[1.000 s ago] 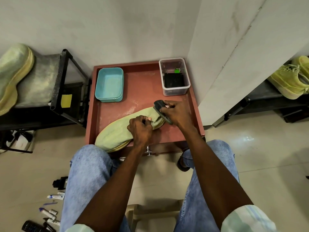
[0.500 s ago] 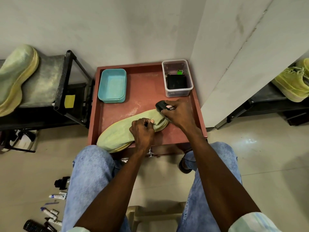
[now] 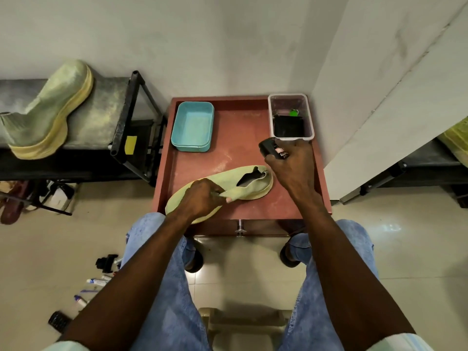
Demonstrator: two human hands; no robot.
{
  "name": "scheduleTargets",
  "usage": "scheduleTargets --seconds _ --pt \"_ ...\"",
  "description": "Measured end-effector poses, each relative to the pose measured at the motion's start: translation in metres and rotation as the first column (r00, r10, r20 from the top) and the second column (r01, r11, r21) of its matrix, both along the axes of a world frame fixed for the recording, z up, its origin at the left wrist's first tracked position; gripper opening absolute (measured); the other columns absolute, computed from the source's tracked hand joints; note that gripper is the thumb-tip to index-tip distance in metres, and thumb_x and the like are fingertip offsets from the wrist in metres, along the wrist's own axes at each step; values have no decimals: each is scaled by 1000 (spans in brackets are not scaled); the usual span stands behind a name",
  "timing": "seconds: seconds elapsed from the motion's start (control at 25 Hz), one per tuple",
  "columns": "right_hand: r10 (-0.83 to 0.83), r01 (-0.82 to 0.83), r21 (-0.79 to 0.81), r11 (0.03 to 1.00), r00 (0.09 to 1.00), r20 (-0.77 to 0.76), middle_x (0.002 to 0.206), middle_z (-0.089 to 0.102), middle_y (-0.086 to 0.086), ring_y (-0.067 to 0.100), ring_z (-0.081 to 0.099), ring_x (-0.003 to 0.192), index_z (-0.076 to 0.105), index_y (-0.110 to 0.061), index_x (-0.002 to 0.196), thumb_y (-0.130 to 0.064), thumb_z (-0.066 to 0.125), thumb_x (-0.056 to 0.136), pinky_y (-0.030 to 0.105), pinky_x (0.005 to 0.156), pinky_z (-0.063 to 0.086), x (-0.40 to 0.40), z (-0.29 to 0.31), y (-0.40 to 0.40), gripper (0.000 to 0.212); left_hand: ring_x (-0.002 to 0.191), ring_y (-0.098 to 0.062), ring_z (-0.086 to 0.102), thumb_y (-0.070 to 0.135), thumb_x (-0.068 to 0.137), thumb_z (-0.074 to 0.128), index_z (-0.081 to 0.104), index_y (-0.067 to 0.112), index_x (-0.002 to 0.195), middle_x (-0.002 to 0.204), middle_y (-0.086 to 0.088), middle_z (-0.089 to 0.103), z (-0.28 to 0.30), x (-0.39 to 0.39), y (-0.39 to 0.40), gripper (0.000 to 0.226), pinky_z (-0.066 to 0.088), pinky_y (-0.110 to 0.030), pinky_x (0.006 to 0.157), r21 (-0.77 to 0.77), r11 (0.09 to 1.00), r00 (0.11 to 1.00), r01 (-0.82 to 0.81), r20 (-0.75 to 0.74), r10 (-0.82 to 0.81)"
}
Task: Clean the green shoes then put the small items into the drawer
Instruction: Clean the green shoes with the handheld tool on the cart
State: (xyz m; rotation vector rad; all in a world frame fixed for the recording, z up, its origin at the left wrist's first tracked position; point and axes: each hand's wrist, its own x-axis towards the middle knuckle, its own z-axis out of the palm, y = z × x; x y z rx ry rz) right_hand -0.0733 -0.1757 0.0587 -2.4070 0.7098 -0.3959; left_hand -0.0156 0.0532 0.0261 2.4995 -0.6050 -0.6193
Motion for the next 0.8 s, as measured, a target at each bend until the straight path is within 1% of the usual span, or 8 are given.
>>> scheduleTargets --seconds 0.08,0.16,0.32,0.44,0.56,0.64,0.72,0.8 --pt "90 -88 48 995 995 -36 116 58 9 26 56 106 65 -22 125 -46 64 74 42 86 53 5 8 11 56 100 -25 62 47 68 81 77 18 97 106 -6 70 -4 -3 0 41 50 -42 84 21 1000 1000 6 -12 -6" --pt "207 -214 -36 976 969 -137 113 57 9 26 52 107 67 -27 121 -41 65 78 41 89 48 9 8 27 45 111 -25 57 44 65 85 73 21 111 120 -7 64 -5 0 1 53 47 -42 93 21 1000 1000 -3 -22 3" --pt "158 -217 -197 956 948 -277 107 62 10 29 49 105 73 -32 109 -43 57 82 40 89 40 12 -9 45 33 137 -30 25 50 64 83 25 24 151 151 -9 29 -3 11 32 108 24 -43 112 356 931 990 -81 135 34" --pt "39 -121 -260 958 953 -300 110 64 15 31 50 104 72 -18 109 -41 56 84 41 89 39 15 -13 54 38 135 -31 29 47 62 81 23 17 149 147 -11 34 -10 14 52 109 24 -41 111 451 884 980 -123 198 35" --pt "18 -129 -350 928 953 -302 110 63 17 33 50 105 72 -15 110 -32 59 84 40 90 37 18 -12 82 34 131 -33 35 36 65 80 29 10 147 144 -13 41 -15 17 55 100 29 -41 109 356 923 975 -146 209 74" --pt "124 -217 -292 932 944 -307 108 64 15 32 51 103 73 -21 111 -31 61 82 39 89 36 21 -15 106 32 130 -34 37 35 65 80 29 6 146 144 -15 43 -18 17 58 100 31 -41 109 308 937 970 -163 224 95" --pt "277 -316 -102 943 918 -285 102 69 12 31 57 97 74 -28 108 -33 64 79 37 85 41 28 -17 112 32 130 -34 38 36 63 80 29 3 146 144 -17 44 -21 17 62 103 31 -41 110 271 950 968 -156 232 93" --pt "273 -256 98 962 931 -244 96 73 8 28 62 90 75 -26 105 -40 65 76 35 81 47 35 -17 104 34 132 -34 38 37 62 81 27 2 147 146 -17 42 -22 16 64 106 30 -40 111 233 960 970 -158 220 107"
